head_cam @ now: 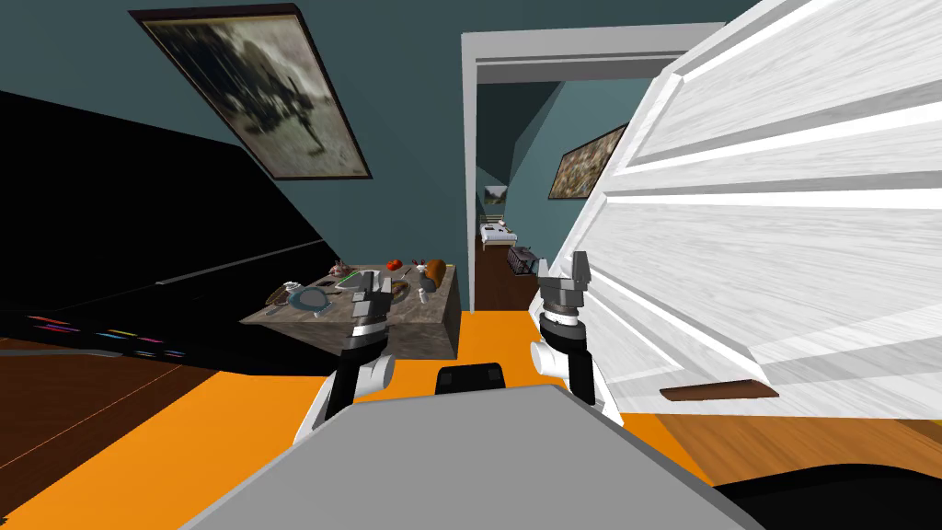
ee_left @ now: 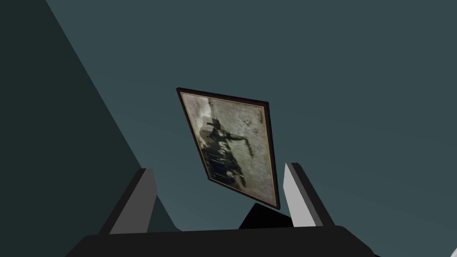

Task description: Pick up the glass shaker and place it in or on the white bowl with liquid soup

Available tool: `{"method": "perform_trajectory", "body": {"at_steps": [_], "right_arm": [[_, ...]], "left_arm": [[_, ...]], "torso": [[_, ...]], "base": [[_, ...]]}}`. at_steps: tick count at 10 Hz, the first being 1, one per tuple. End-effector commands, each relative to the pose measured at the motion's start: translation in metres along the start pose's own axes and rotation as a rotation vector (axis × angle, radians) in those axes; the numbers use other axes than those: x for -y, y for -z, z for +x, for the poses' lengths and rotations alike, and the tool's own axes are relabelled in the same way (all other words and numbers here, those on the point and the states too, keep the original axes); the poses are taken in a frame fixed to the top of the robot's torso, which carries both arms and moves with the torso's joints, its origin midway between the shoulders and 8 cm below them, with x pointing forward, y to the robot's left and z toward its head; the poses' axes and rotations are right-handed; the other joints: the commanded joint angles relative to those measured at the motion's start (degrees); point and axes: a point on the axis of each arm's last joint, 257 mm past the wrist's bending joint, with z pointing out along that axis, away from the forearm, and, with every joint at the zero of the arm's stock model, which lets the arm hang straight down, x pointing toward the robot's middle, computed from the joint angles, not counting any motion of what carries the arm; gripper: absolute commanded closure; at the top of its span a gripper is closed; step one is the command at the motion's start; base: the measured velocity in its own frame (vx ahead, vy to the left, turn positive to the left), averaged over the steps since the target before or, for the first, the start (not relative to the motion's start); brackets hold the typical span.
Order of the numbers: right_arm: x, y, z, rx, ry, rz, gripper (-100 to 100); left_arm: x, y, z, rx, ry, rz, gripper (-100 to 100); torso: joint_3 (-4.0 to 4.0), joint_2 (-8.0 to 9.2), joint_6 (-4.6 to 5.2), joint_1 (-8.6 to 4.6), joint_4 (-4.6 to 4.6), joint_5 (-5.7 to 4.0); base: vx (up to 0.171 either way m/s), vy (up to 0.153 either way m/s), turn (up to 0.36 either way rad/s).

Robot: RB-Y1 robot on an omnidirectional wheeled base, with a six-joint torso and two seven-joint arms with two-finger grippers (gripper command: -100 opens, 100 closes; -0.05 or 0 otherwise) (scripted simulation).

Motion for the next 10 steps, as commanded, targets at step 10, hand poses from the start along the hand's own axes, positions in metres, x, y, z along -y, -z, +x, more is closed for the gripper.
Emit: {"method": "perform_trajectory", "body": {"at_steps": [10], "right_arm": [[0.000,0.000,0.000,0.000,0.000,0.000,0]], "left_arm": [[-0.090,0.050,-0.044,-0.170,-0.380,-0.204,-100]], "torso": [[0.14,0.25,0.01,-0.29,0.06,-0.06]], "base": [[-0.054,-0.065,-0.027]]}}
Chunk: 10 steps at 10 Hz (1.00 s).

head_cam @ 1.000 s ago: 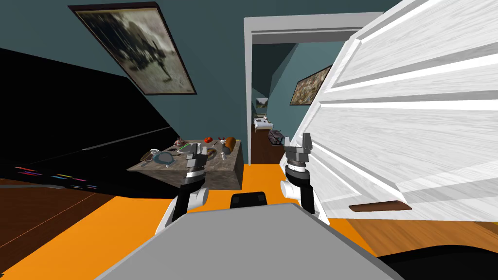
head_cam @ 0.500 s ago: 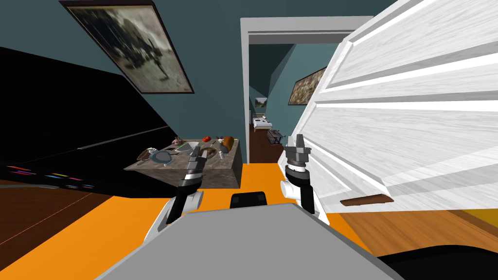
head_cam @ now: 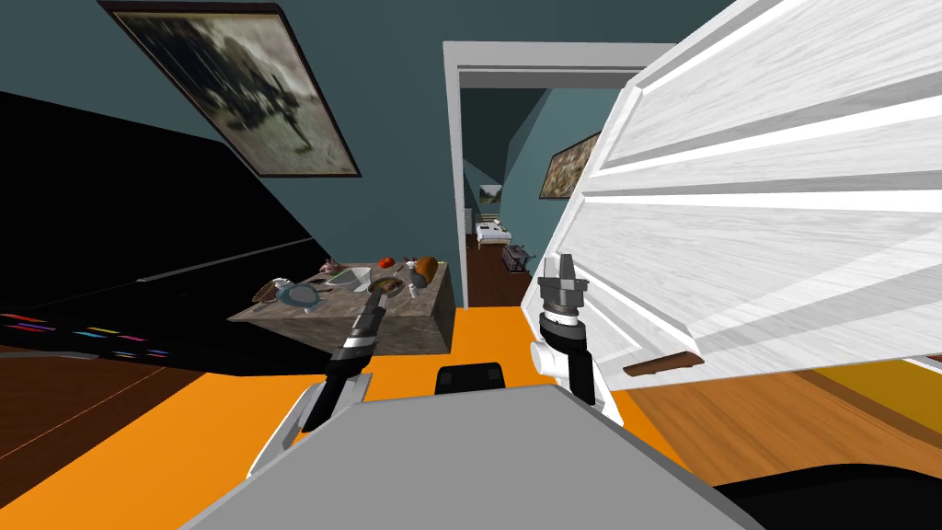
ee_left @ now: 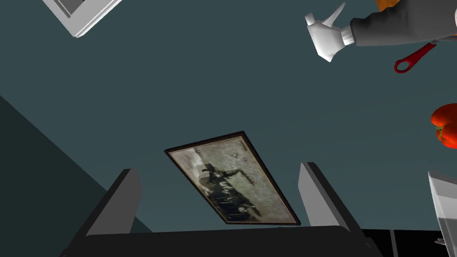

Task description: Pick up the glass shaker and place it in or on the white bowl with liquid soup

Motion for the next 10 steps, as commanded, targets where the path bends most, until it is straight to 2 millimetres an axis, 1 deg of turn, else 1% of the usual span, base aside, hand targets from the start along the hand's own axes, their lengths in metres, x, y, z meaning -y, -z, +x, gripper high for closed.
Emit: {"method": "perform_trajectory", "body": {"at_steps": [1,5,7,10], "right_arm": [[0.000,0.000,0.000,0.000,0.000,0.000,0],[0.000,0.000,0.000,0.000,0.000,0.000,0],[0.000,0.000,0.000,0.000,0.000,0.000,0],[0.000,0.000,0.000,0.000,0.000,0.000,0]], "left_arm": [[-0.020,0.008,-0.003,-0.026,-0.068,-0.040,-100],[-0.063,0.028,-0.015,-0.090,-0.221,-0.126,-100],[-0.082,0.036,-0.020,-0.121,-0.288,-0.161,-100],[-0.105,0.045,-0.024,-0.168,-0.377,-0.206,-100]], "torso": [[0.00,0.00,0.00,0.00,0.00,0.00],[0.00,-0.01,0.00,0.02,0.00,0.01],[-0.05,-0.09,0.00,0.00,-0.02,0.00],[-0.09,-0.17,0.01,0.16,-0.03,0.03]], "base": [[-0.077,-0.071,-0.034],[-0.060,-0.074,-0.042],[-0.031,-0.072,-0.043],[-0.019,-0.033,-0.056]]}}
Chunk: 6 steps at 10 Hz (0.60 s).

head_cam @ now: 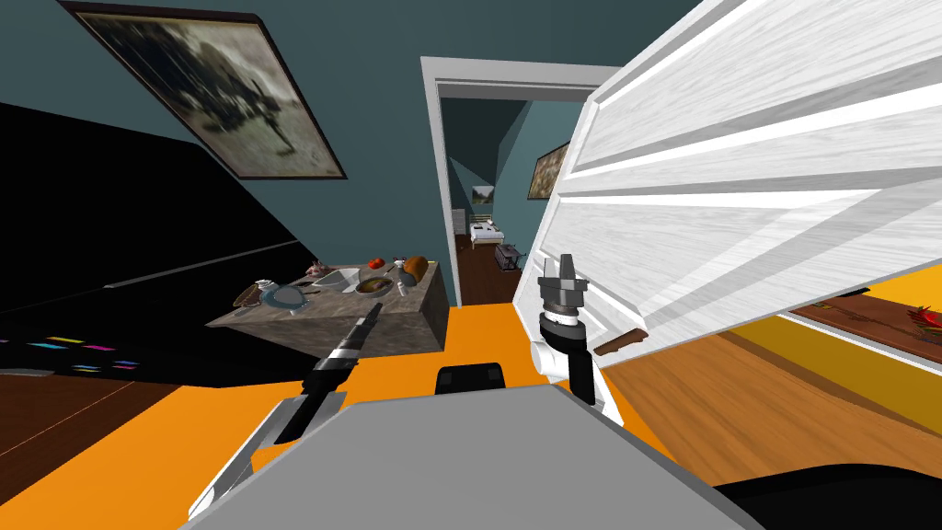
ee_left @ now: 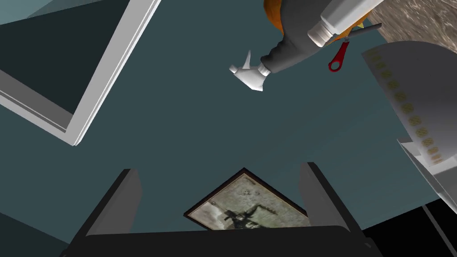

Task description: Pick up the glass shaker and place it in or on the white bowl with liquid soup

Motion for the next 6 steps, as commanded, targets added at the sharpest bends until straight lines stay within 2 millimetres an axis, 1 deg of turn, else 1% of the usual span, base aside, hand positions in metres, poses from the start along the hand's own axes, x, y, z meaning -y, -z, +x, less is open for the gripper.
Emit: {"method": "perform_trajectory", "body": {"at_steps": [1,4,5,6], "right_arm": [[0.000,0.000,0.000,0.000,0.000,0.000,0],[0.000,0.000,0.000,0.000,0.000,0.000,0],[0.000,0.000,0.000,0.000,0.000,0.000,0],[0.000,0.000,0.000,0.000,0.000,0.000,0]], "left_arm": [[-0.012,0.001,0.006,-0.026,-0.048,-0.022,-100],[-0.031,-0.003,0.016,-0.079,-0.134,-0.055,-100],[-0.043,-0.007,0.024,-0.118,-0.195,-0.075,-100],[-0.048,-0.010,0.029,-0.138,-0.227,-0.085,-100]], "torso": [[0.00,0.00,0.00,0.00,0.00,0.00],[-0.04,-0.08,0.01,0.11,-0.02,0.02],[-0.07,-0.12,0.02,0.17,-0.02,0.04],[-0.11,-0.20,0.03,0.30,-0.04,0.06]], "base": [[-0.008,-0.010,-0.033],[0.007,0.011,-0.073],[0.041,0.062,-0.159],[0.041,0.085,-0.124]]}}
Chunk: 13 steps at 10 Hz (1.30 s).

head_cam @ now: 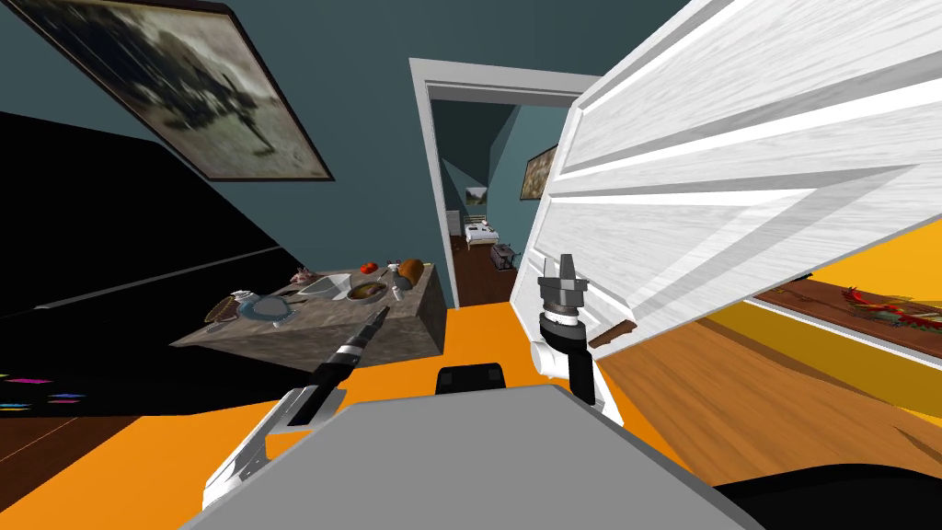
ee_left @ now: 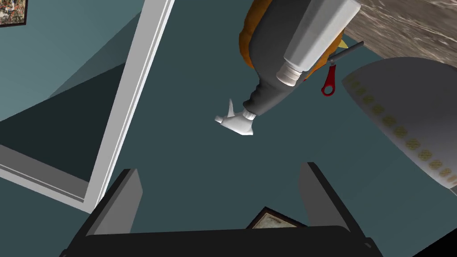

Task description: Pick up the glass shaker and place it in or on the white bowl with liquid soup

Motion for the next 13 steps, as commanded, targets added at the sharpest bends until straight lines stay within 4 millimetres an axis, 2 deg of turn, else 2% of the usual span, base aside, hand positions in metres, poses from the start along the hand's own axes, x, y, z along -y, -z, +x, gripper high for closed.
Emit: {"method": "perform_trajectory", "body": {"at_steps": [1,8,12,13], "right_arm": [[0.000,0.000,0.000,0.000,0.000,0.000,0],[0.000,0.000,0.000,0.000,0.000,0.000,0],[0.000,0.000,0.000,0.000,0.000,0.000,0],[0.000,0.000,0.000,0.000,0.000,0.000,0]], "left_arm": [[-0.009,-0.007,0.008,-0.036,-0.060,-0.020,-100],[-0.037,-0.034,0.041,-0.174,-0.305,-0.075,-100],[-0.046,-0.046,0.054,-0.225,-0.414,-0.094,-100],[-0.046,-0.044,0.052,-0.216,-0.394,-0.089,-100]], "torso": [[0.00,0.00,0.00,0.00,0.00,0.00],[-0.04,-0.07,-0.02,0.03,-0.02,0.01],[-0.02,-0.03,-0.02,-0.05,-0.01,0.00],[-0.04,-0.07,-0.02,-0.04,-0.02,0.00]], "base": [[0.040,0.080,-0.099],[0.048,0.089,-0.103],[0.048,0.077,-0.097],[0.026,0.040,-0.028]]}}
